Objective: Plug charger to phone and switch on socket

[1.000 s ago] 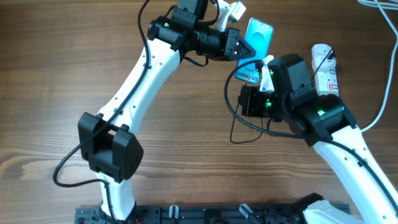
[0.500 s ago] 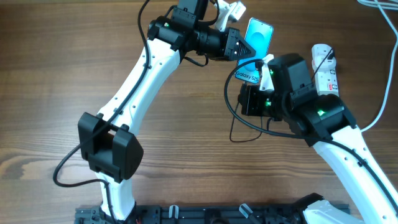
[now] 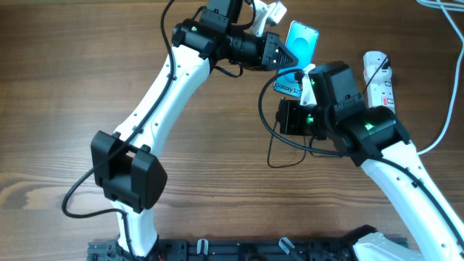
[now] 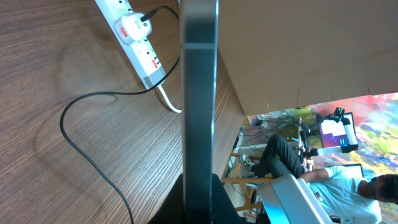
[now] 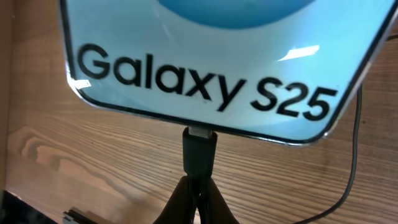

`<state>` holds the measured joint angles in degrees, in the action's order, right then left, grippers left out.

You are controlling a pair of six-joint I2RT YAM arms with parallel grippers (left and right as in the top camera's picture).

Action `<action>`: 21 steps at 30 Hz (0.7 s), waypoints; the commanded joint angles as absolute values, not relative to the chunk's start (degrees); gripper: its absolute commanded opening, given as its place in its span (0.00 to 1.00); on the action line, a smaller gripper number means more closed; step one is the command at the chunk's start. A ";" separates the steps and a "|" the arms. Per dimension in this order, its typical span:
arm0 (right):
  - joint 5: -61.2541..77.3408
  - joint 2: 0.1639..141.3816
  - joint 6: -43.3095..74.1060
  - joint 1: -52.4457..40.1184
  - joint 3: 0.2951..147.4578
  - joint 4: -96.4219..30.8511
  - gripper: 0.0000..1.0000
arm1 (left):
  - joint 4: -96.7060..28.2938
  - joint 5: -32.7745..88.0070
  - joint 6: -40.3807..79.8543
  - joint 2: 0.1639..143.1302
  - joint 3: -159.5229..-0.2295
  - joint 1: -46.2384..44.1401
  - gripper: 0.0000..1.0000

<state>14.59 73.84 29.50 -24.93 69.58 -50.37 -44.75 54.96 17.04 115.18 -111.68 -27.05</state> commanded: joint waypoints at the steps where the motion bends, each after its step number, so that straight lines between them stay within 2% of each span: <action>1: 15.27 74.04 28.62 -24.67 70.50 -50.02 0.04 | -44.36 57.12 16.64 113.34 -111.74 -26.79 0.04; 21: 14.44 74.04 28.49 -24.67 70.52 -49.78 0.04 | -44.42 53.30 14.98 113.34 -111.74 -26.79 0.04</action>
